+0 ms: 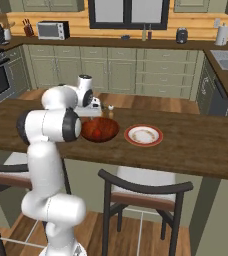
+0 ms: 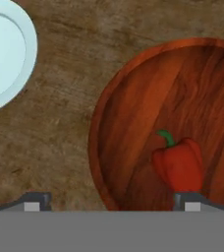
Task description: Pick the chicken drumstick and bell pepper from their plates and place them in the bowl. Then put the bowl in the fridge.
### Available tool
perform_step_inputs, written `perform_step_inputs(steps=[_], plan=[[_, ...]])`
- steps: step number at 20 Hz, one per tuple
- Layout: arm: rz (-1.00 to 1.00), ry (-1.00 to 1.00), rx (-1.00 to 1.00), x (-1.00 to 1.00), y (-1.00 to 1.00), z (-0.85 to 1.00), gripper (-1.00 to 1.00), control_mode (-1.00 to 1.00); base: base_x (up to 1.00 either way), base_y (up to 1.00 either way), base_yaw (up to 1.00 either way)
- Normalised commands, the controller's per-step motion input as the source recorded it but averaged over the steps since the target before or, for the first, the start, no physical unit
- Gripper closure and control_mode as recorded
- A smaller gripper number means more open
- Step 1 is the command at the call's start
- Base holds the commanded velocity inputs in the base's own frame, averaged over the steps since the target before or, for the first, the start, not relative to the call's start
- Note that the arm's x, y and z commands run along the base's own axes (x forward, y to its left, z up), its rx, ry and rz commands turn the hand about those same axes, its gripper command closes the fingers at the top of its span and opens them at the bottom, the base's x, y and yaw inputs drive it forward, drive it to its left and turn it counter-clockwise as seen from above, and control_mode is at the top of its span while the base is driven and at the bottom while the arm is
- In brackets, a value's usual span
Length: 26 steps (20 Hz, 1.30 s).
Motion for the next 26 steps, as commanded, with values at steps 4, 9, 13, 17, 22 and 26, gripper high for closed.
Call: perform_step_inputs(steps=[4,9,13,17,22,26], plan=[[-0.22,-0.01,0.0,-0.94,0.89,0.07,-1.0,-1.0,0.0,0.0,0.0],[-0.29,-0.01,0.0,-0.44,1.0,0.0,-1.0,-1.0,0.0,0.0,0.0],[-0.29,-0.01,0.0,0.39,1.0,0.0,-1.0,-1.0,0.0,0.0,0.0],[-0.21,0.0,0.04,0.74,1.0,0.0,-1.0,-1.0,0.0,0.0,0.0],[-0.16,0.0,0.1,0.6,1.0,-0.04,-1.0,-1.0,0.0,0.0,0.0],[-0.13,0.02,0.08,0.19,0.76,-0.26,-1.0,-1.0,0.0,0.0,0.0]])
